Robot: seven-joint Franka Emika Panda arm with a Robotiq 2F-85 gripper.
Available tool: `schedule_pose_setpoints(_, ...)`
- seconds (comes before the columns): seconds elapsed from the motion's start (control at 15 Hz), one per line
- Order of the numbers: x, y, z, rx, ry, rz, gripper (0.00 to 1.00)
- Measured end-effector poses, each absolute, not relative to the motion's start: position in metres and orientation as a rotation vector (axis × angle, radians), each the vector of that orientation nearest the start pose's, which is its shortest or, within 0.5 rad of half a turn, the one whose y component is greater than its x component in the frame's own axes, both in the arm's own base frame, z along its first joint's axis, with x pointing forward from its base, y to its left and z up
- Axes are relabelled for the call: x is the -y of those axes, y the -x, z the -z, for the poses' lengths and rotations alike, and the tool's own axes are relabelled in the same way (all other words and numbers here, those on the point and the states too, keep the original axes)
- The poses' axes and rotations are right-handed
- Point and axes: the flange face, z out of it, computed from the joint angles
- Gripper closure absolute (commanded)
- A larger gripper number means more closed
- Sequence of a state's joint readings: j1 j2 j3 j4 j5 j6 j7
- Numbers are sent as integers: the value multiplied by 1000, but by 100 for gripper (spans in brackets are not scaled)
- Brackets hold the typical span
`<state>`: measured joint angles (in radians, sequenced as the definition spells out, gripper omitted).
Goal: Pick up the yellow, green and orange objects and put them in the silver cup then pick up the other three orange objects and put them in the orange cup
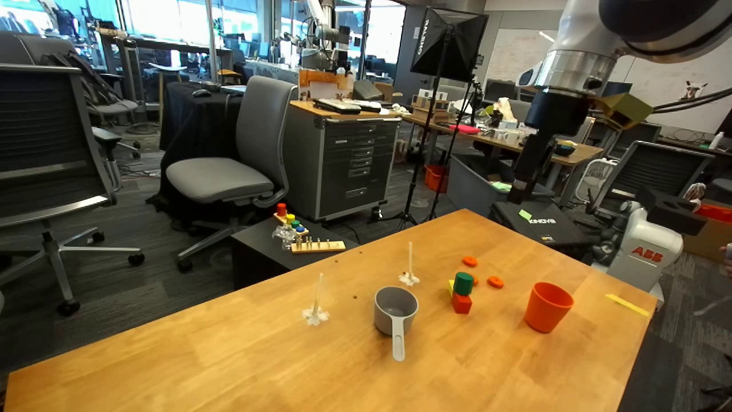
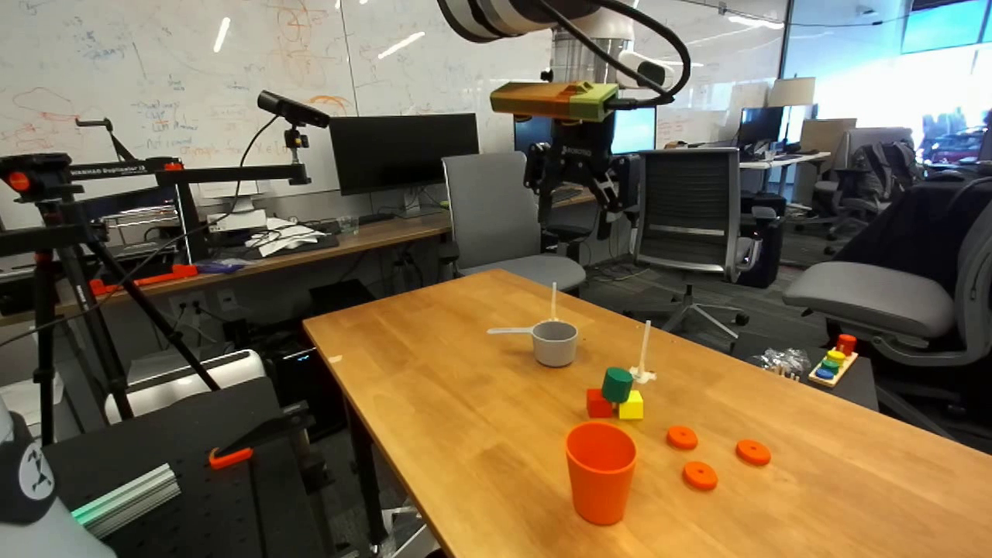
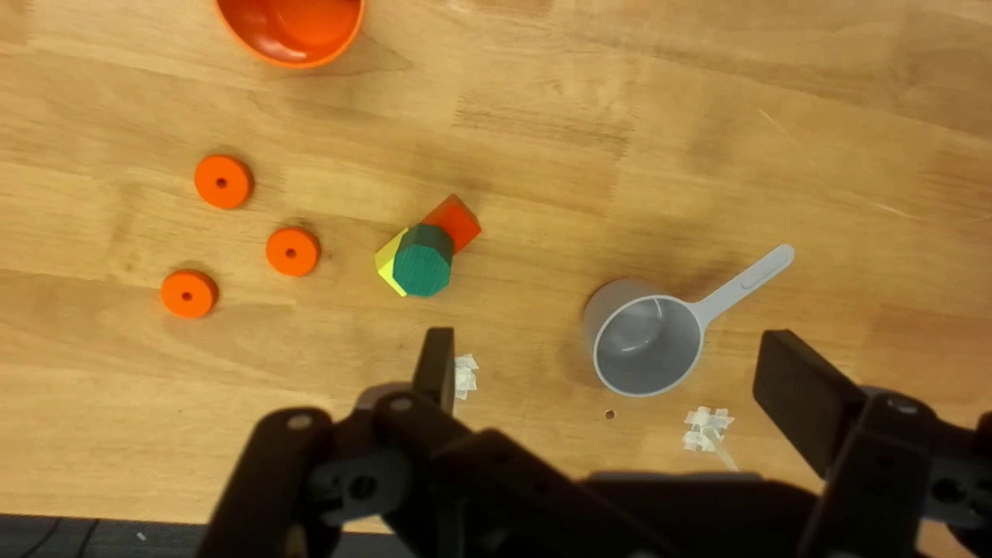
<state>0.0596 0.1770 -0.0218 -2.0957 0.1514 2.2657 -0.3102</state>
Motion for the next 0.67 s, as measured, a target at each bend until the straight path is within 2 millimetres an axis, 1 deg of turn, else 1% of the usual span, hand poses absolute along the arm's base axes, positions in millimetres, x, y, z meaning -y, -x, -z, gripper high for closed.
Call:
schedule_pose_setpoints(0.13,-24,-569,-317,366,3002,-28,0)
schedule_pose_setpoints(0.47,-11,-567,-238,289,3006,-163,0)
schedule_pose_setpoints(0.67,-3,-565,-201,223,3016,-212,0)
